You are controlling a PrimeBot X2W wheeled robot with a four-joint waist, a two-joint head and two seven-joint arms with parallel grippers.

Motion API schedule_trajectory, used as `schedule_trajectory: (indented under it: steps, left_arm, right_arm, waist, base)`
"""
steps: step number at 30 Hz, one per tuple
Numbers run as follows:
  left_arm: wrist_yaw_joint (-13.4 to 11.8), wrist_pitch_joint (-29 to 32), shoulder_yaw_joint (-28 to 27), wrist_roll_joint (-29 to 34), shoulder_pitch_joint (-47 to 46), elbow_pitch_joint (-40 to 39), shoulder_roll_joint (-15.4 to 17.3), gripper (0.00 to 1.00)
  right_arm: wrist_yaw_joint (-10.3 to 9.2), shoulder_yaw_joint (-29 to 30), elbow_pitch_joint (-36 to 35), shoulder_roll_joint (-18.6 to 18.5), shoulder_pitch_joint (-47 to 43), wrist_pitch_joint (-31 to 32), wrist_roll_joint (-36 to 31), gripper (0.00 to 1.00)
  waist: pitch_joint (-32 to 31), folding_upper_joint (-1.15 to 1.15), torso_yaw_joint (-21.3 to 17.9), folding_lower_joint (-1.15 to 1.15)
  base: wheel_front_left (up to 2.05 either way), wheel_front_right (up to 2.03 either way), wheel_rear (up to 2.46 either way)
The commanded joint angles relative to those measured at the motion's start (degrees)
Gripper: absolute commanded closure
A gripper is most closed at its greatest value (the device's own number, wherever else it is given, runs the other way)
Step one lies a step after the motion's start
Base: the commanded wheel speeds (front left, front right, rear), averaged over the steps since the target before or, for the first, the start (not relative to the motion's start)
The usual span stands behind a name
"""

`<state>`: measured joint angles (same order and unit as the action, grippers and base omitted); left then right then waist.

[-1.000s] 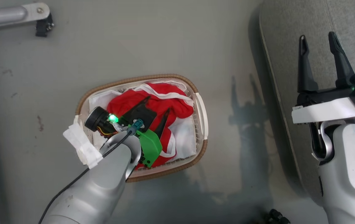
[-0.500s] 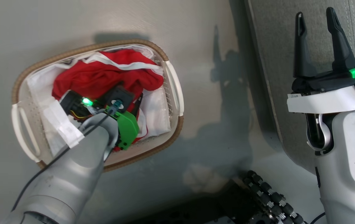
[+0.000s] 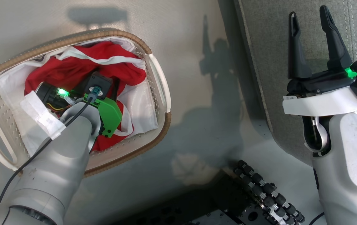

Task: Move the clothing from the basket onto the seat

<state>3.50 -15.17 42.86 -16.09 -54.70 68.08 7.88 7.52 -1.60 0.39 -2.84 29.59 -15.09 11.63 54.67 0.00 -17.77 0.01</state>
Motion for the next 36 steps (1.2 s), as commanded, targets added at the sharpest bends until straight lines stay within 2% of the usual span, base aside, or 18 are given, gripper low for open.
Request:
schedule_trajectory:
  steps: [1,2,8,16,28,36]
  left_arm:
    - [-0.1,0.0,-0.1,-0.3,-1.0,-0.1,-0.3,0.71]
    - [0.2,0.0,-0.1,-0.4,-0.8,-0.3,-0.6,1.0]
    - [1.0,0.0,-0.2,-0.6,2.1,-3.1,-0.5,1.0]
    - [1.6,0.0,-1.3,-0.4,8.6,-10.9,0.1,1.0]
    - [3.1,0.0,-3.5,1.3,19.9,-27.2,3.3,1.0]
    - [4.0,0.0,-1.1,2.3,22.5,-34.4,5.4,1.0]
  right_arm:
    - [-0.06,0.0,-0.1,-0.1,0.0,-0.1,-0.2,0.0]
    - [-0.07,0.1,0.1,-0.1,0.0,-0.1,-0.3,0.0]
    - [-0.06,0.0,1.2,-0.1,-0.5,-0.1,-1.4,0.0]
    - [-0.06,0.1,3.3,-0.1,-2.6,-0.1,-3.5,0.0]
    - [-0.06,0.9,6.9,-0.2,-9.0,-0.1,-8.2,0.0]
    - [-0.06,0.5,9.5,-0.2,-15.7,-0.1,-10.0,0.0]
  waist:
    - [-0.3,0.0,0.3,-0.01]
    - [-0.5,0.0,0.5,-0.01]
    - [-3.2,0.0,1.9,-0.01]
    - [-11.5,0.0,4.8,-0.01]
    - [-30.4,0.0,10.6,-0.01]
    - [-43.4,0.0,13.9,-0.01]
  base:
    - [0.0,0.0,0.0]
    - [0.0,0.0,0.0]
    - [0.0,0.0,0.0]
    - [0.0,0.0,0.0]
    - [0.0,0.0,0.0]
    - [0.0,0.0,0.0]
